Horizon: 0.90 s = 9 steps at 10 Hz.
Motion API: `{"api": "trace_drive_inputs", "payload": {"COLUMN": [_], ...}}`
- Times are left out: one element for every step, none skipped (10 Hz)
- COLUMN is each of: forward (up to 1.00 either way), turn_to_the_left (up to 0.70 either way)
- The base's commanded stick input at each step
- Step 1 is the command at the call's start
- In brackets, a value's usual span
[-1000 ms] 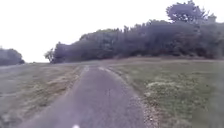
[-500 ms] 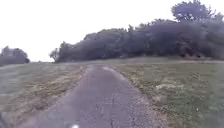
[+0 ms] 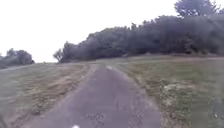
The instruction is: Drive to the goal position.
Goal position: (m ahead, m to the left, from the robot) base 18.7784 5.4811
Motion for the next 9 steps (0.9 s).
{"api": "trace_drive_inputs", "payload": {"forward": [0.45,0.45,0.45,0.45,0.45,0.45,0.45,0.45,0.45], "turn_to_the_left": [0.00,0.00,0.00,0.00,0.00,0.00,0.00,0.00,0.00]}}
